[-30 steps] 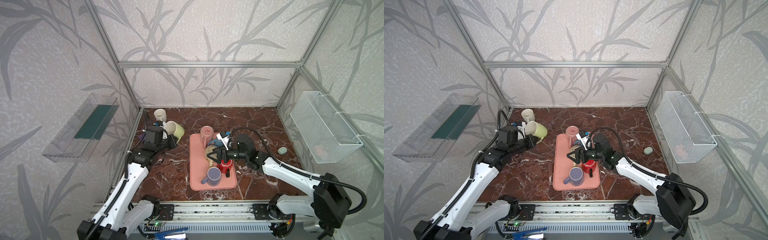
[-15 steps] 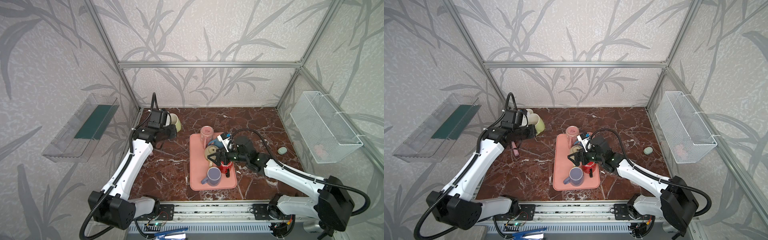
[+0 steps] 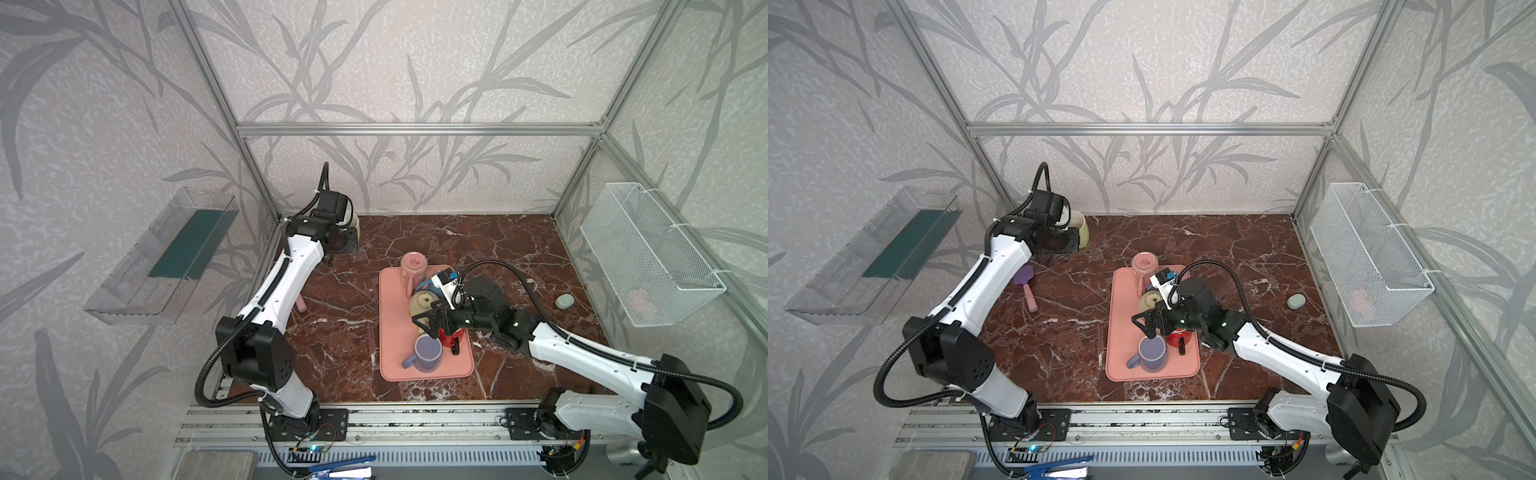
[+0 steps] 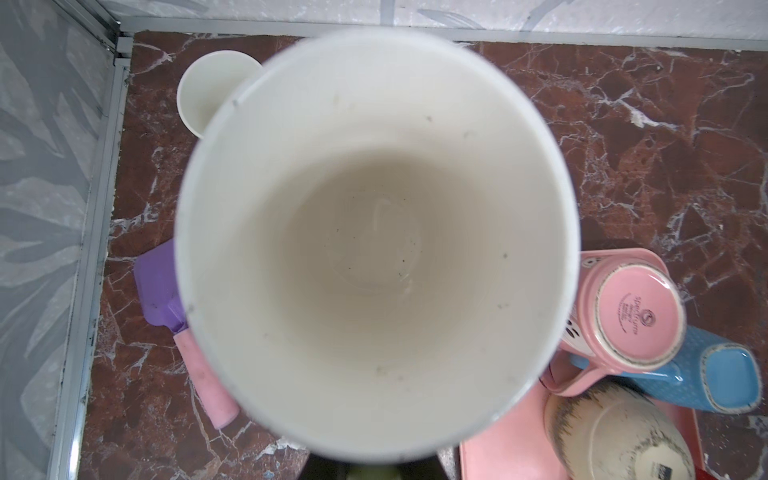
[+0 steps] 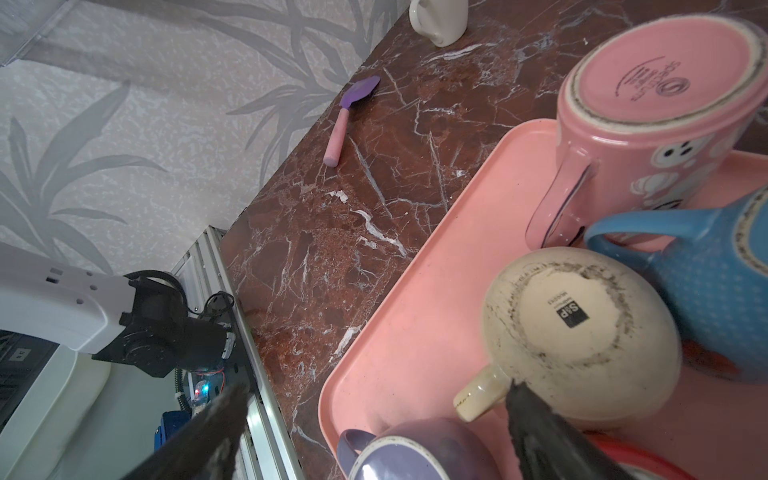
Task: Turn the mug right side up
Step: 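Carry the upright green mug with the left gripper beside the white mug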
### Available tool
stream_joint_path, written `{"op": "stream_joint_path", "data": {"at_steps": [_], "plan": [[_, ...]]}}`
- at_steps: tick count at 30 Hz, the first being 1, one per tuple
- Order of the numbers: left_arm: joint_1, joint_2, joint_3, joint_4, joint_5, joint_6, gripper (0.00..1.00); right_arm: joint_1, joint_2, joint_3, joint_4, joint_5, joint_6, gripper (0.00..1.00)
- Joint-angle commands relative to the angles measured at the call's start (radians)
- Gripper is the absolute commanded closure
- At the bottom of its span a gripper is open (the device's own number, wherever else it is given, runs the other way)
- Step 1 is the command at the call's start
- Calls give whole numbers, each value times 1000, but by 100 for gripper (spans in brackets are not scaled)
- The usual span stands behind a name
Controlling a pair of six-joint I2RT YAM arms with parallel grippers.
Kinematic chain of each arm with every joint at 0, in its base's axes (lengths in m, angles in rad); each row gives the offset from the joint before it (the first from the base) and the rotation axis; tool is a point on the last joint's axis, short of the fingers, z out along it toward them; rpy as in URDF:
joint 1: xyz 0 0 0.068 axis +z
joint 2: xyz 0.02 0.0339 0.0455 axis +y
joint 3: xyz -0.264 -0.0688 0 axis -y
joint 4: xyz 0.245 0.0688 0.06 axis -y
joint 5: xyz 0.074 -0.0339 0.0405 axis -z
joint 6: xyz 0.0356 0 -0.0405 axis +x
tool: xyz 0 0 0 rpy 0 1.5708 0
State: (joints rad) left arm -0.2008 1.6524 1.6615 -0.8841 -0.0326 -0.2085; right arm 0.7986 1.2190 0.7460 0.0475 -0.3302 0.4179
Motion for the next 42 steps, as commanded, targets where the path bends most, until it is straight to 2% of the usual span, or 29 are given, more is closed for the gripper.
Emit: {"op": "stream_joint_path", "data": {"at_steps": [1,22,36,42], "plan": [[18,59,94,34,-35,26,100,7,-16,-2,8,25,-5,4],[116,421,361,61,25,15,100,-1,86,3,42,20,2,4],[121,614,562,23,33,30,100,-35,153,0,81,-25,34,4],[123,656,599,23,25,35,100,-46,173,0,90,-36,40,4]]}}
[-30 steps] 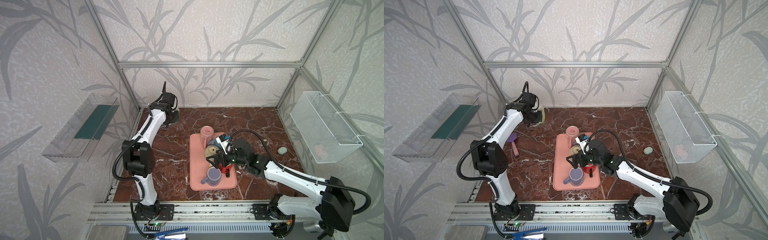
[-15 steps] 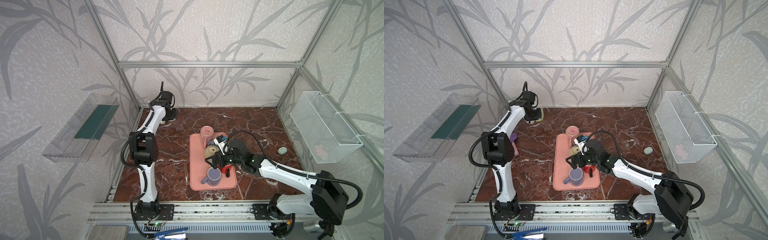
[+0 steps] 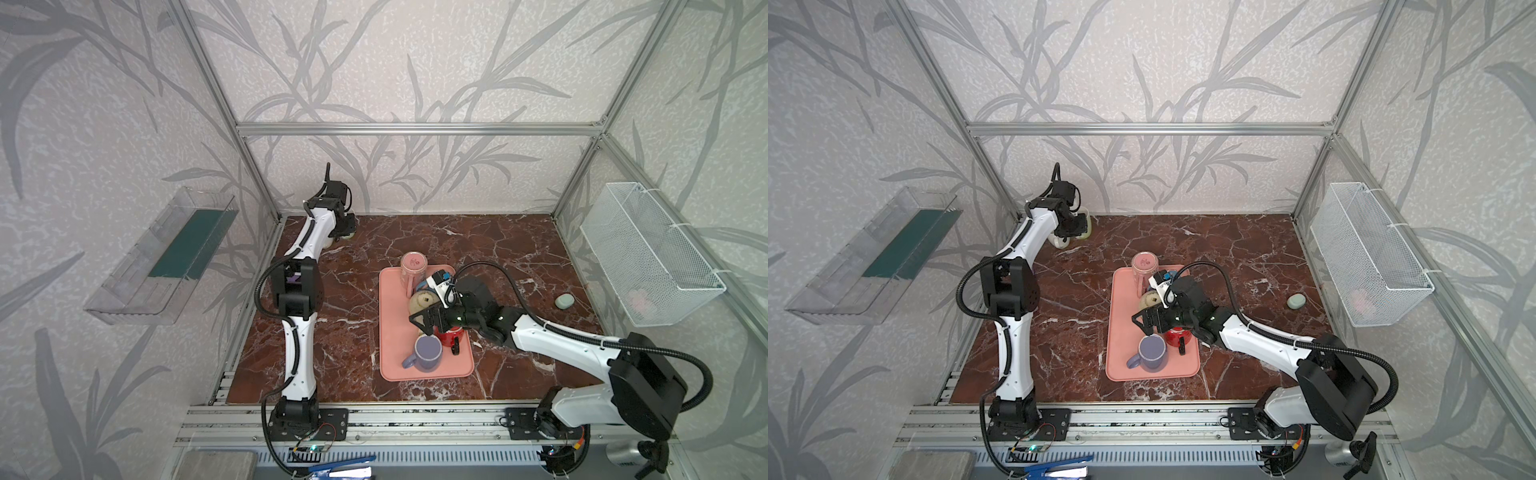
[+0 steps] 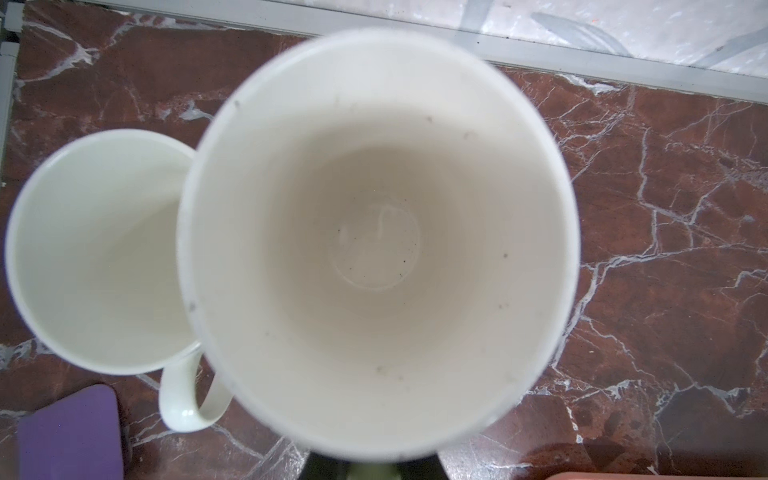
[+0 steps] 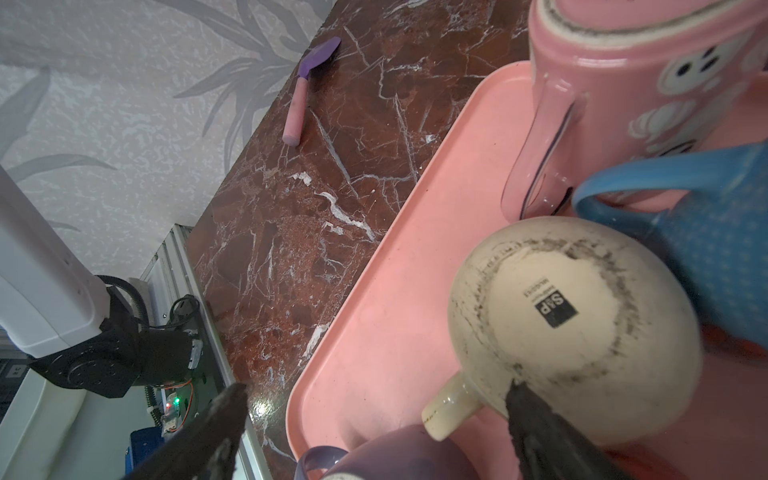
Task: Turn the mug right side up
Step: 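Carry the upright green mug with the left gripper beside the white mug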
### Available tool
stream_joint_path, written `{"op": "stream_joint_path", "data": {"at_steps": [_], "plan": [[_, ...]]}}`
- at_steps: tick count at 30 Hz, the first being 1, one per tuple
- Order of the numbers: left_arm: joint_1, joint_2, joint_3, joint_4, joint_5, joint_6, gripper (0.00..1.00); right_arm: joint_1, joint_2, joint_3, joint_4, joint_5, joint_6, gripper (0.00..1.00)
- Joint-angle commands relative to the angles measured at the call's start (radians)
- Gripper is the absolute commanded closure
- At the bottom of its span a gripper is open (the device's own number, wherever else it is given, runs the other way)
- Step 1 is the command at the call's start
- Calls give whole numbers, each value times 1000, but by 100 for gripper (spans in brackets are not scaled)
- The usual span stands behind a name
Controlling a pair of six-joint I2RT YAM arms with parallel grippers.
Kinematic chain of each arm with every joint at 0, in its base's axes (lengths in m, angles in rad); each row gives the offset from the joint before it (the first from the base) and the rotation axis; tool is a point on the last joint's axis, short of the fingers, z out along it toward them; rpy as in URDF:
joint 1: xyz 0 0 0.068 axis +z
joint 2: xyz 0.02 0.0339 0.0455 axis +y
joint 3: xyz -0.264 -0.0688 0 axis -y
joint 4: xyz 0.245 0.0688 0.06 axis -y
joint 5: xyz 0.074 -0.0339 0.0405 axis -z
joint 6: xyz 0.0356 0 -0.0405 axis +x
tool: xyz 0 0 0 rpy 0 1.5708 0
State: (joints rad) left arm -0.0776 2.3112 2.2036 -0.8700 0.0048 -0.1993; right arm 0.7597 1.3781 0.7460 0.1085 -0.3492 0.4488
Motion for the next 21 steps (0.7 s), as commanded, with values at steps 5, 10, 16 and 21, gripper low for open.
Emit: {"op": "stream_joint_path", "data": {"at_steps": [5,10,16,21], "plan": [[-1,21,72,7,-22,21,100,-14,25,0,34,-25,14,4],[-1,32,68,7,-32,16,100,-16,29,0,36,-26,15,4],[-2,34,46,12,-28,0,100,-17,26,-2,34,-23,13,4],[-2,44,41,17,-28,-2,100,-17,22,-2,32,-22,13,4]]}}
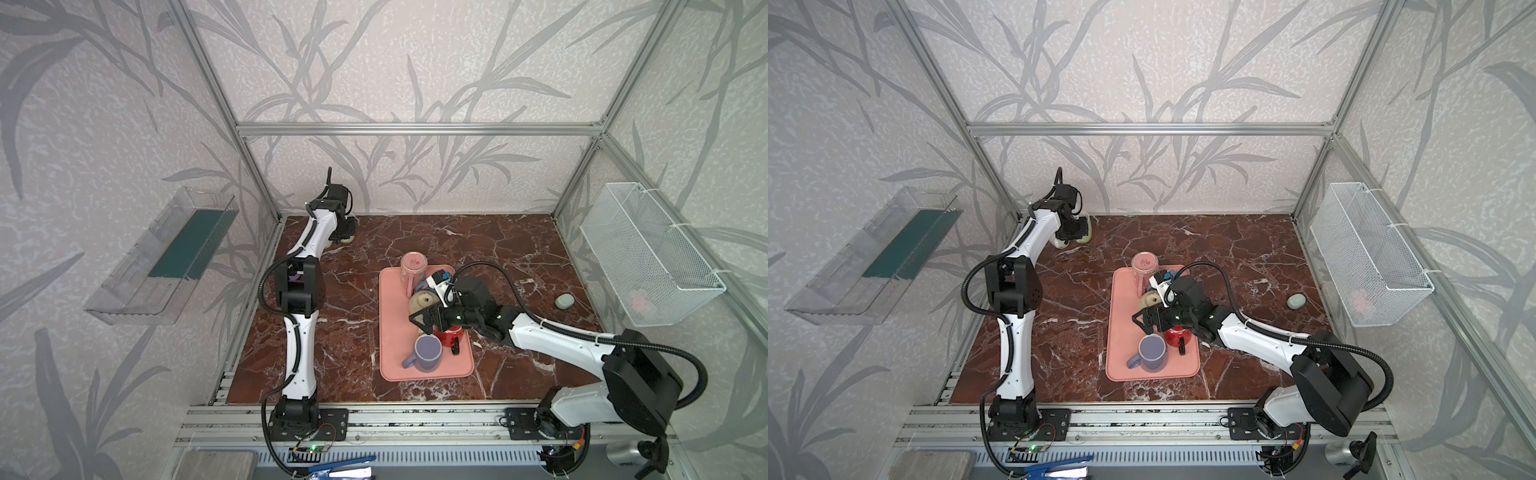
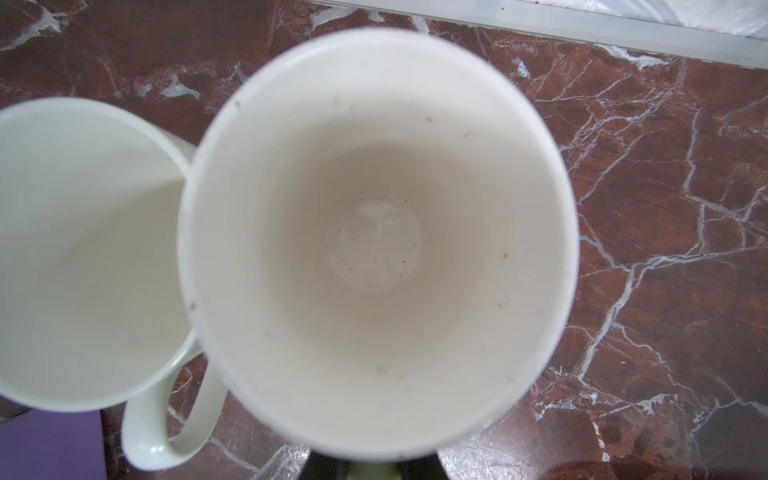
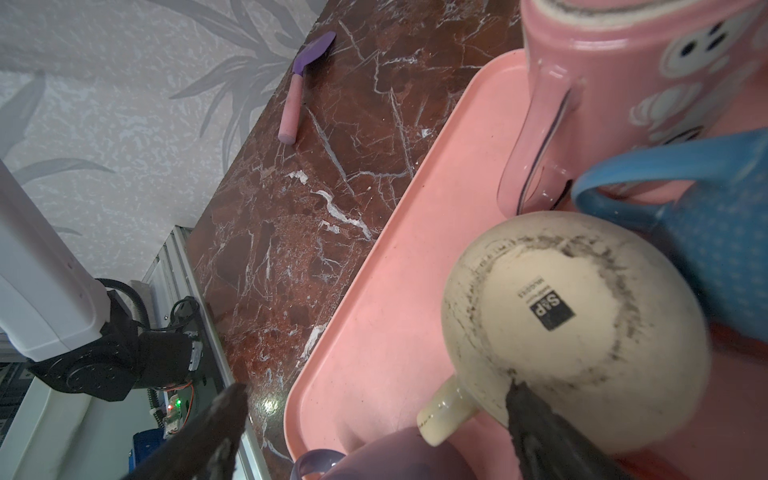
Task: Turn the mug right side up
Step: 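Carry the upright green mug with the left gripper beside the white mug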
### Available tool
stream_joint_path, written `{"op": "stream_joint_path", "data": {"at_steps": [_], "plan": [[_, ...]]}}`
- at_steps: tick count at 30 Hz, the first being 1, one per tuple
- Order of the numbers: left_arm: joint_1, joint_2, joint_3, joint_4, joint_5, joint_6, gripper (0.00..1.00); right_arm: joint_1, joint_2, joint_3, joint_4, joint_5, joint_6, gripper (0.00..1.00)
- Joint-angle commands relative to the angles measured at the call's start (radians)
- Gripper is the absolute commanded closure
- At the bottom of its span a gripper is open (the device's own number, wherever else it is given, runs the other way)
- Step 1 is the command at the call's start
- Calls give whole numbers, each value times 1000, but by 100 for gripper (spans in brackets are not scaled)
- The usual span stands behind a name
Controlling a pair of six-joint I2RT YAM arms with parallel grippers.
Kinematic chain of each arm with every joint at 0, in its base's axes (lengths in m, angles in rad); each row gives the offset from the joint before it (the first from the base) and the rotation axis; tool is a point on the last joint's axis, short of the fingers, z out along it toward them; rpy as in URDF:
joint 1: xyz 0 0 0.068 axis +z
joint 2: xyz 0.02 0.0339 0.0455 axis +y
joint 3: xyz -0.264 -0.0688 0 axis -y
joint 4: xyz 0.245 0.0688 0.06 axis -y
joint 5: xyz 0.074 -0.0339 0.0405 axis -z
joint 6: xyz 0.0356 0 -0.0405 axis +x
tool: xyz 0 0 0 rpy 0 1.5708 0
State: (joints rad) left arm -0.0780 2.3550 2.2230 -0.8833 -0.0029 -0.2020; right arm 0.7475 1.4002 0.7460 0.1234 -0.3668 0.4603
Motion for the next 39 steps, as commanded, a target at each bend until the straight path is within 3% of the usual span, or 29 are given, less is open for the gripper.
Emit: {"op": "stream_joint_path", "data": {"at_steps": [1,15,30,37,39], "plan": [[-2,2,21,31,-23,0,100,-5,0,-2,18,-5,2,4],[-2,36,20,20,-41,-5,100,-5,-6,0,14,-8,-5,4],[-7,-3,17,-35,-17,-24,64,-2,-56,33,-84,1,-41,4],[-16,-129,-59,-29,-18,-38,48,8,-101,70,-171,54,-59,4],[-21,-174,-92,-17,-5,-49,37,13,-111,77,-187,76,-55,4]]}}
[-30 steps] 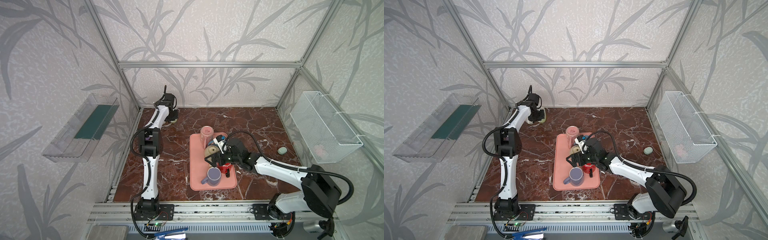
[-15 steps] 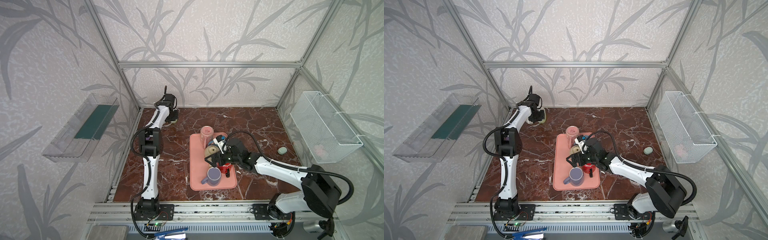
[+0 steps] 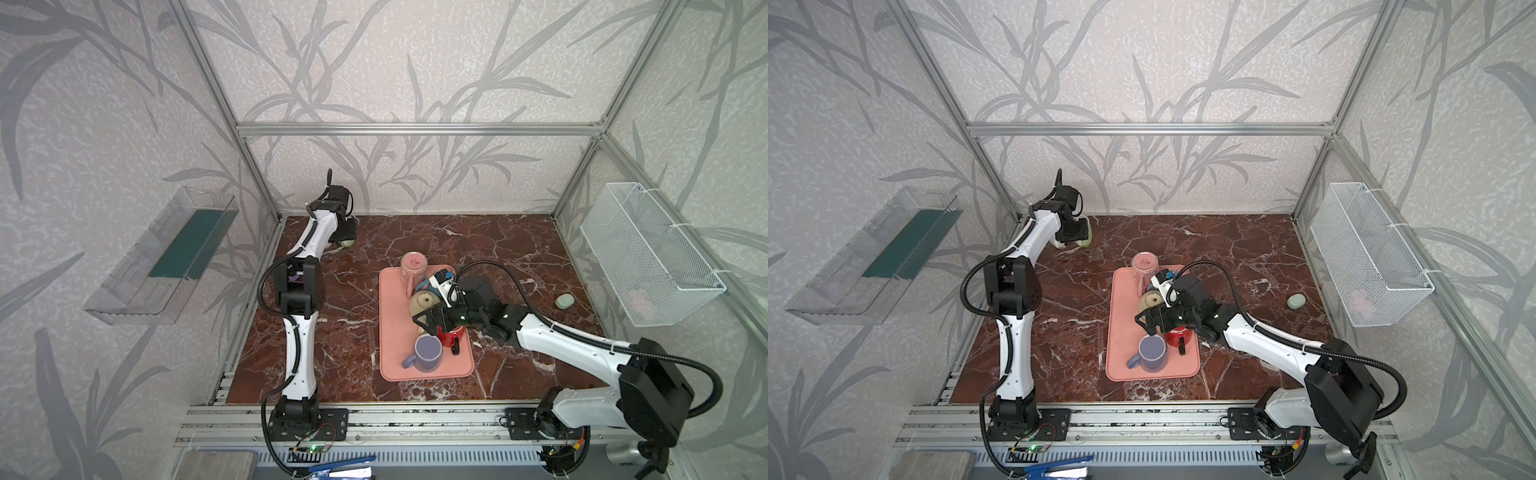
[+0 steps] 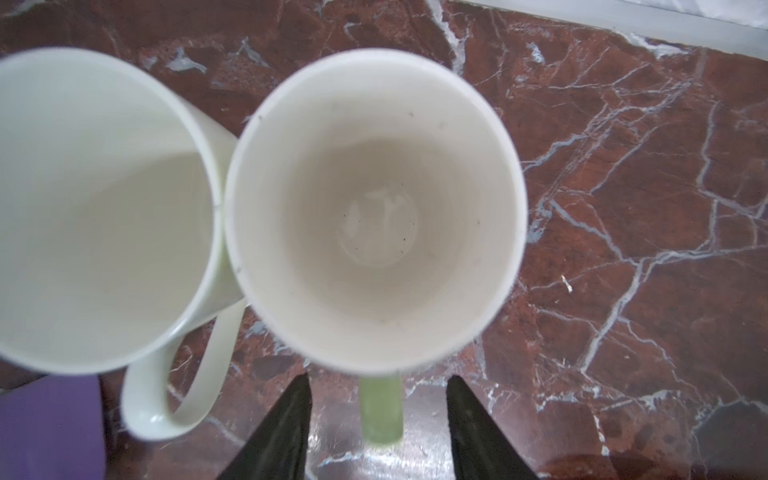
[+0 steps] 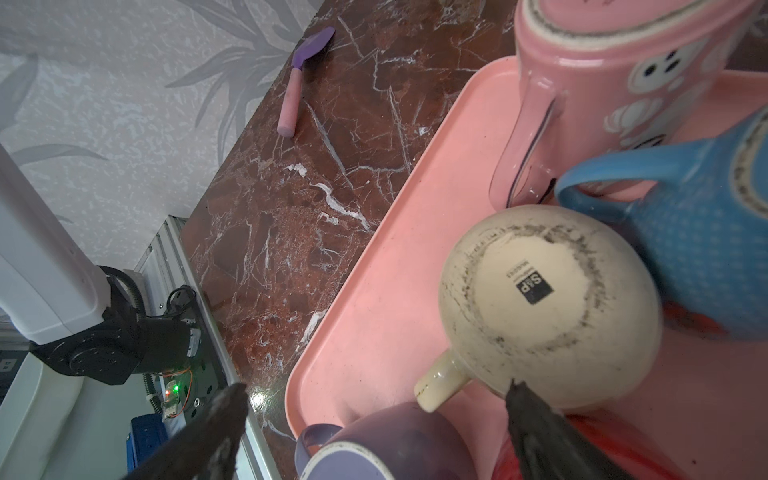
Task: Turn the mug right side up
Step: 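Carry the upright green mug with the left gripper beside the white mug, then release the green mug with the left gripper while the right gripper nears the red mug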
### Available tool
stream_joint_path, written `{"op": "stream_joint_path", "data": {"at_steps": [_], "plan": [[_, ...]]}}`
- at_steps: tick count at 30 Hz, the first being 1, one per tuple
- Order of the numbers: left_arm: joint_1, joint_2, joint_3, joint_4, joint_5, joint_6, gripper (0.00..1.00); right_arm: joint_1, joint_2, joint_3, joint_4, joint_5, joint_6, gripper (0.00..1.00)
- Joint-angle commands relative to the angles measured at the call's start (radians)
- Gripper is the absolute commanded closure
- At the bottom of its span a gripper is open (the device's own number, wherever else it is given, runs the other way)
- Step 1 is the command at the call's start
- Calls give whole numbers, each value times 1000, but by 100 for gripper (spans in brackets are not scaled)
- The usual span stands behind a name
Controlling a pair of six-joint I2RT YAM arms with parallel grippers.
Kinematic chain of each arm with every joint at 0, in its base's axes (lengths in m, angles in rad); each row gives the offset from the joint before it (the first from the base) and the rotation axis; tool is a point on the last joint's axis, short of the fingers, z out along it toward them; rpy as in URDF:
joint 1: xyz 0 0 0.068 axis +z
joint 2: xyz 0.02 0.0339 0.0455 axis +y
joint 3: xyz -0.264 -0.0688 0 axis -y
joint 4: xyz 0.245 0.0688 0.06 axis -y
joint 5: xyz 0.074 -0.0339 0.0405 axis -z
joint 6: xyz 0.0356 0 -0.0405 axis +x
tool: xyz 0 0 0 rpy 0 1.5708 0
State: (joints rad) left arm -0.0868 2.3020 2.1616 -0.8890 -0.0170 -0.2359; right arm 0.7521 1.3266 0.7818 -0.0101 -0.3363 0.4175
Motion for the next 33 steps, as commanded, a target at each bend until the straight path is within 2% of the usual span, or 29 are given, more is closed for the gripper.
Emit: {"op": "stream_joint_path", "data": {"at_steps": [1,3,9,17,24,28,33], "plan": [[-15,-142,-42,-15,18,-20,28,13,-42,50,-70,63,-14,5],[-23,-186,-68,-21,32,-32,21,29,-48,83,-127,101,-29,5],[-51,-396,-272,58,78,-71,11,61,-68,193,-306,220,-47,8],[-123,-694,-559,134,111,-74,12,73,-120,275,-507,314,-67,11],[-219,-924,-786,151,88,-80,13,73,-162,310,-671,371,-98,12],[-254,-1029,-882,147,86,-89,13,73,-195,282,-745,396,-81,20],[-264,-1114,-925,125,76,-80,13,98,-201,227,-818,417,-50,30]]}}
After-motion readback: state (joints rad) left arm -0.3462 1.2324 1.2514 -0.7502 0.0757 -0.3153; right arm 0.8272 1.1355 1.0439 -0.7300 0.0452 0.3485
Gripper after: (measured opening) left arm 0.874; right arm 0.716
